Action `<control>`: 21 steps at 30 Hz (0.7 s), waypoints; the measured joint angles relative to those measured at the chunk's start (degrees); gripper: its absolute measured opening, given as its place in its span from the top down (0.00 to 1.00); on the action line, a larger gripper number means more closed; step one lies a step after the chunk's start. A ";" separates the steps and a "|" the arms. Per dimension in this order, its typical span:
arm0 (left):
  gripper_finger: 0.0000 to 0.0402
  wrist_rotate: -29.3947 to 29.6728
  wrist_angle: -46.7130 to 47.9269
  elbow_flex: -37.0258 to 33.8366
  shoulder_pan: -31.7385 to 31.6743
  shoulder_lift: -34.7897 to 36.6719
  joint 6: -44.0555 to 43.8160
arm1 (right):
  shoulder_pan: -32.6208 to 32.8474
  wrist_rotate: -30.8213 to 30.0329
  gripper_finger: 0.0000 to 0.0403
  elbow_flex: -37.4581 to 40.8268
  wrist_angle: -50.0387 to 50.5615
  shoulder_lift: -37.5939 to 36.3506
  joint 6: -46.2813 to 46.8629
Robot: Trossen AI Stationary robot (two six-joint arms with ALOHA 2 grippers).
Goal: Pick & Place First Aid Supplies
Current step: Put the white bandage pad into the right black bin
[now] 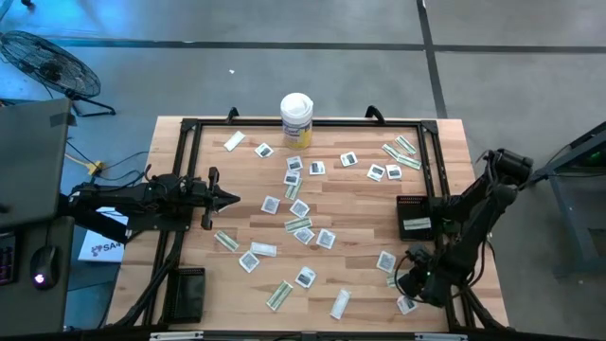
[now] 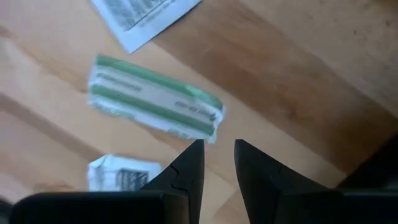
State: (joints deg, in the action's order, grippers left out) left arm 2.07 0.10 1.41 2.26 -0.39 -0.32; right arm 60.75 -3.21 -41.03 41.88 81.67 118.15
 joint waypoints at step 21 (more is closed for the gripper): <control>1.00 0.00 0.00 0.00 0.00 -0.01 -0.02 | -3.13 2.86 0.79 1.88 -3.18 -0.02 1.89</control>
State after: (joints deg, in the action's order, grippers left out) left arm 2.07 0.10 1.42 2.26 -0.40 -0.33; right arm 57.62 -0.35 -39.15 38.70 81.65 120.04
